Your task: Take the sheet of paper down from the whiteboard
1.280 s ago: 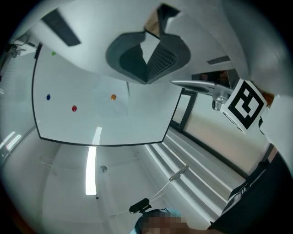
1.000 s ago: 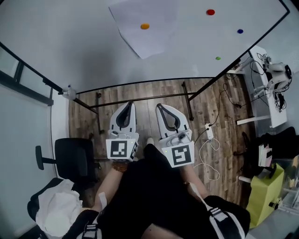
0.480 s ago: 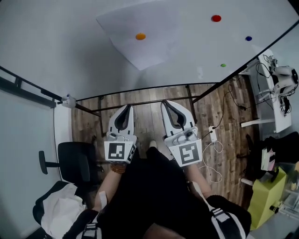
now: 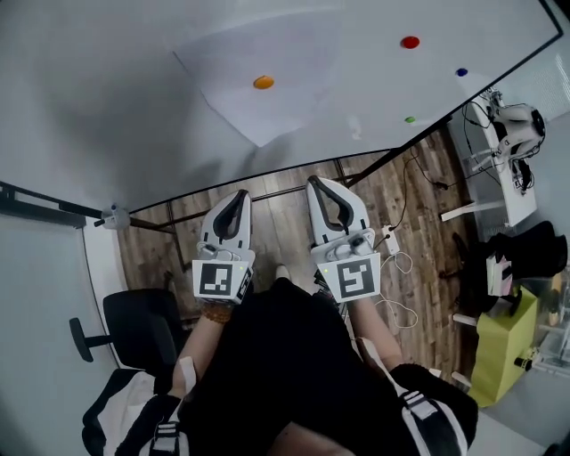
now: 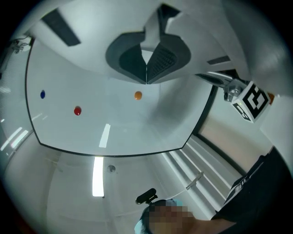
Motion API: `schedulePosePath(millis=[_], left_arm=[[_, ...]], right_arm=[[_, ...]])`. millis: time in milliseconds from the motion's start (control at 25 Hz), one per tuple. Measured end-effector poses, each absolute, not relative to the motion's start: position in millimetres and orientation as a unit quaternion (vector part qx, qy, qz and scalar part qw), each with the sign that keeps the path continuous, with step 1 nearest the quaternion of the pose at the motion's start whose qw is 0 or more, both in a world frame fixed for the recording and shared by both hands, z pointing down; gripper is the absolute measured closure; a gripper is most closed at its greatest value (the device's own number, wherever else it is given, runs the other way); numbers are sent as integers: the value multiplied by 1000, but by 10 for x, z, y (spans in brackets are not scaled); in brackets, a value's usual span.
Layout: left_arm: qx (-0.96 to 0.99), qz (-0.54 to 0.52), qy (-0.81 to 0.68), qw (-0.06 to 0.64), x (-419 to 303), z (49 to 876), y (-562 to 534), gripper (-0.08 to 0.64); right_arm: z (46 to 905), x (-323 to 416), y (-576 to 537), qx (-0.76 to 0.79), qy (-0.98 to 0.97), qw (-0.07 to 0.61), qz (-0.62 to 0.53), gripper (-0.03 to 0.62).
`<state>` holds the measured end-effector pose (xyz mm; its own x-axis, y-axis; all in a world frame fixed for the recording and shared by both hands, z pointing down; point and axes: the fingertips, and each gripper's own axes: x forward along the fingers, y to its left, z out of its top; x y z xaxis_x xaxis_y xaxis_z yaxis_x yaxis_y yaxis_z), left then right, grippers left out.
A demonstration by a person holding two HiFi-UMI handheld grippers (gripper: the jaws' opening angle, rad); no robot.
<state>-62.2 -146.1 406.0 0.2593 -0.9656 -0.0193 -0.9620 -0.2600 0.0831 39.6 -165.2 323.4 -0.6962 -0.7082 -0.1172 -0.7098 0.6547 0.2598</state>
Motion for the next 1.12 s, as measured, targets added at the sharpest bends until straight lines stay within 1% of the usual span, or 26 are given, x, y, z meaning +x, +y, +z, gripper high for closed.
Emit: schedulePosePath(millis=[360, 920, 1120], left_arm=[[808, -40, -586, 37, -814, 4098, -1602, 546], [820, -34, -570, 38, -999, 4098, -1741, 546], [823, -32, -565, 39, -1048, 4120, -1764, 546]], right_arm=[[3236, 192, -1949, -414, 890, -34, 187, 561], [2960, -74, -2285, -418, 880, -27, 223, 532], [2836, -150, -2401, -423, 869, -17, 256, 528]])
